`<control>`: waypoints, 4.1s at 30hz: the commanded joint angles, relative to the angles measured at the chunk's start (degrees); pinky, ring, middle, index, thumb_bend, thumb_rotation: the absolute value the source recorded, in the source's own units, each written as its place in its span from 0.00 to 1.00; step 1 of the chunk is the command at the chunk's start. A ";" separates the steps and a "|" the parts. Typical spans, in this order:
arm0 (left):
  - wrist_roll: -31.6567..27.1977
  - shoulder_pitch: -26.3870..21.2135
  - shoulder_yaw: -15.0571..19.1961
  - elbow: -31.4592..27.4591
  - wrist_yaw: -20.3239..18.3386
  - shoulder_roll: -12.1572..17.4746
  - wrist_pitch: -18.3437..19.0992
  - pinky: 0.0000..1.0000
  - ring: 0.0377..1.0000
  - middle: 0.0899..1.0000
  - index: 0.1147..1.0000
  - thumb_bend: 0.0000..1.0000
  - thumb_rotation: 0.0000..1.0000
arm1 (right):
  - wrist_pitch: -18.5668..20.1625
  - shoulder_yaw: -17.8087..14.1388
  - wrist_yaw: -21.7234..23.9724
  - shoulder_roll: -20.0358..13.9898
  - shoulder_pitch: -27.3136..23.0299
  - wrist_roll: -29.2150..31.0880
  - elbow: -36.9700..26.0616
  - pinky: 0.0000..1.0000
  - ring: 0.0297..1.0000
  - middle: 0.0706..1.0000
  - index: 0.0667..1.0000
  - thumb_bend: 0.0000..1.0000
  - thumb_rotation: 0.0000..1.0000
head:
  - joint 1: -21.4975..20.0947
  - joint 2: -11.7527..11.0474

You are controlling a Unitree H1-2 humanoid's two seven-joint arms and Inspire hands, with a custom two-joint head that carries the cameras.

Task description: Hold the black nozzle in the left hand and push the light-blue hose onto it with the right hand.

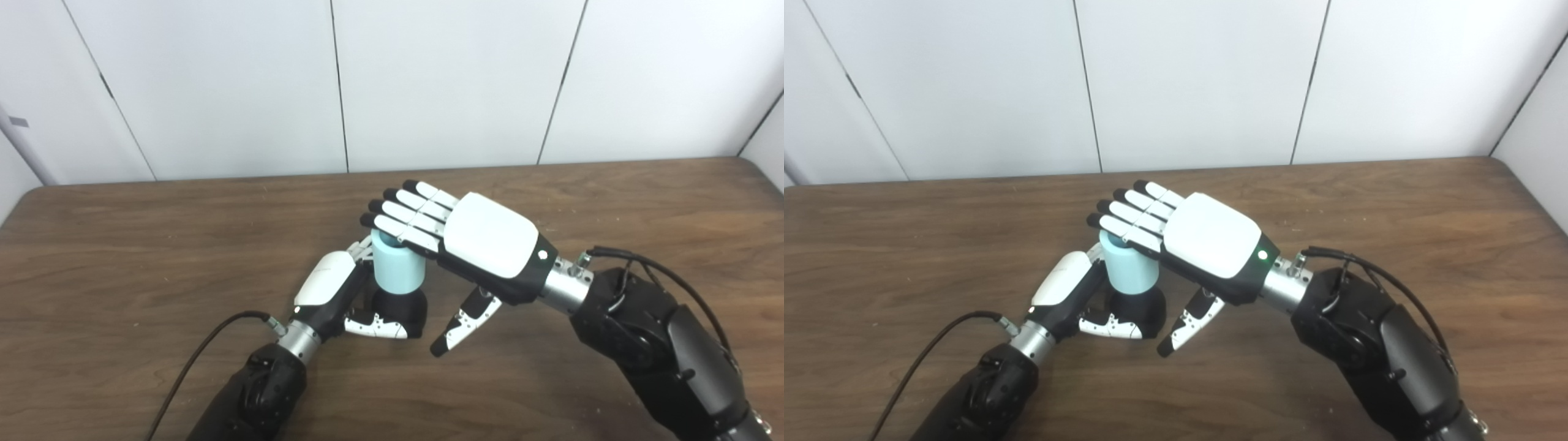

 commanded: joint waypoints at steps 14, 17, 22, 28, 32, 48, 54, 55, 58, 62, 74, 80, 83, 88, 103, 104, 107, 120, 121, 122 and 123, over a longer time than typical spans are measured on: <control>1.40 11.58 -3.44 7.11 -1.28 0.76 1.27 1.00 1.00 0.90 0.34 0.75 0.52 | -2.72 -2.23 -2.20 -0.70 -2.10 1.99 -2.26 1.00 1.00 1.00 1.00 0.82 0.49 | -0.12 0.10; 1.42 11.65 -3.42 6.96 -1.33 0.83 1.31 1.00 1.00 0.90 0.34 0.75 0.52 | -3.09 -2.06 -2.23 -0.81 -1.89 1.86 -2.12 1.00 1.00 1.00 1.00 0.82 0.50 | -0.14 0.14; 1.41 11.73 -3.39 6.86 -1.27 0.91 1.19 1.00 1.00 0.90 0.34 0.75 0.52 | -3.20 -1.41 -0.80 -1.08 -1.79 2.68 -1.85 1.00 1.00 1.00 1.00 0.82 0.50 | -0.10 0.24; 1.37 11.76 -3.34 6.83 -1.26 0.93 1.24 1.00 1.00 0.90 0.34 0.75 0.52 | -3.27 -0.56 1.36 -1.60 -1.97 5.26 -1.40 1.00 1.00 1.00 1.00 0.83 0.46 | -0.09 0.37; 1.43 11.88 -3.35 6.60 -1.32 0.97 1.37 1.00 1.00 0.90 0.34 0.75 0.52 | -2.84 0.42 4.95 -2.47 -2.95 9.39 -0.40 1.00 1.00 1.00 1.00 0.82 0.43 | -0.09 0.37; 1.19 11.91 -3.25 6.56 -1.42 1.03 1.20 1.00 1.00 0.90 0.34 0.75 0.52 | -0.18 1.16 10.02 -2.93 -3.59 13.48 0.47 1.00 1.00 1.00 1.00 0.80 0.48 | -0.22 0.50; 1.34 11.94 -3.29 6.26 -1.64 1.15 1.46 1.00 1.00 0.90 0.34 0.75 0.52 | 0.71 1.19 10.10 -2.63 -3.14 13.61 0.53 0.99 1.00 1.00 1.00 0.80 0.48 | -0.18 0.56; 1.32 11.94 -3.27 6.18 -1.72 1.19 1.51 1.00 1.00 0.90 0.34 0.75 0.52 | 0.78 1.18 10.07 -2.59 -3.08 13.59 0.54 0.98 1.00 1.00 1.00 0.80 0.48 | -0.18 0.56; 1.25 11.95 -3.21 6.03 -1.83 1.26 1.55 1.00 1.00 0.90 0.34 0.75 0.52 | 0.88 1.16 10.01 -2.52 -3.01 13.53 0.53 0.98 1.00 1.00 1.00 0.80 0.48 | -0.22 0.64; 1.30 12.00 -3.24 6.12 -1.71 1.21 1.45 1.00 1.00 0.90 0.34 0.75 0.52 | 0.96 1.04 9.68 -2.37 -2.72 13.21 0.65 0.98 1.00 1.00 1.00 0.80 0.48 | -0.18 0.73; 1.29 11.94 -3.25 6.13 -1.74 1.23 1.36 1.00 1.00 0.90 0.34 0.75 0.52 | 0.64 1.40 8.60 -1.82 -1.28 11.73 0.78 0.98 1.00 1.00 1.00 0.78 0.47 | -0.11 0.84; 1.31 11.89 -3.25 5.92 -1.82 1.28 1.41 1.00 1.00 0.90 0.34 0.75 0.52 | 0.31 1.65 8.83 -2.28 -1.40 11.72 1.07 0.98 1.00 1.00 1.00 0.78 0.47 | -0.09 0.95; 1.32 11.91 -3.25 5.89 -1.79 1.22 1.42 1.00 1.00 0.90 0.34 0.75 0.52 | 0.65 1.67 9.27 -2.56 -1.28 11.90 0.77 0.98 1.00 1.00 1.00 0.78 0.47 | -0.06 1.03; 1.30 11.90 -3.23 5.99 -1.69 1.25 1.25 1.00 1.00 0.90 0.34 0.75 0.52 | 1.05 1.65 9.75 -2.99 -1.07 12.00 0.30 0.98 1.00 1.00 1.00 0.78 0.47 | -0.05 1.05; 1.47 11.76 -3.25 6.19 -1.65 1.34 1.19 1.00 1.00 0.90 0.34 0.75 0.52 | 0.66 0.72 9.12 -4.20 -0.15 12.17 -0.06 0.96 1.00 1.00 1.00 0.79 0.45 | -0.15 1.13; 1.50 11.81 -3.27 6.11 -1.68 1.34 1.25 1.00 1.00 0.90 0.34 0.75 0.52 | 0.64 0.56 9.04 -4.34 0.04 12.24 -0.11 0.96 1.00 1.00 1.00 0.79 0.45 | -0.15 1.13; 1.50 11.88 -3.25 5.87 -1.84 1.43 1.34 1.00 1.00 0.90 0.34 0.75 0.52 | 0.75 0.20 8.87 -4.60 0.39 12.31 -0.25 0.96 1.00 1.00 1.00 0.79 0.44 | -0.19 1.30; 1.41 11.91 -3.09 5.81 -2.15 1.59 1.27 1.00 1.00 0.90 0.34 0.75 0.52 | 1.30 0.20 8.38 -4.71 1.40 11.21 -0.31 0.96 1.00 1.00 1.00 0.79 0.44 | -0.13 1.46; 1.39 11.90 -3.07 5.80 -2.20 1.61 1.29 1.00 1.00 0.90 0.34 0.75 0.52 | 1.42 0.22 8.46 -4.69 1.34 11.28 -0.29 0.96 1.00 1.00 1.00 0.79 0.44 | -0.13 1.46; 1.37 11.89 -3.06 5.78 -2.23 1.62 1.32 1.00 1.00 0.90 0.34 0.75 0.52 | 1.52 0.24 8.53 -4.68 1.29 11.32 -0.29 0.96 1.00 1.00 1.00 0.79 0.44 | -0.13 1.46; 1.37 11.89 -3.06 5.71 -2.27 1.64 1.36 1.00 1.00 0.90 0.34 0.75 0.52 | 1.61 0.22 8.59 -4.70 1.28 11.45 -0.32 0.96 1.00 1.00 1.00 0.79 0.44 | -0.09 1.48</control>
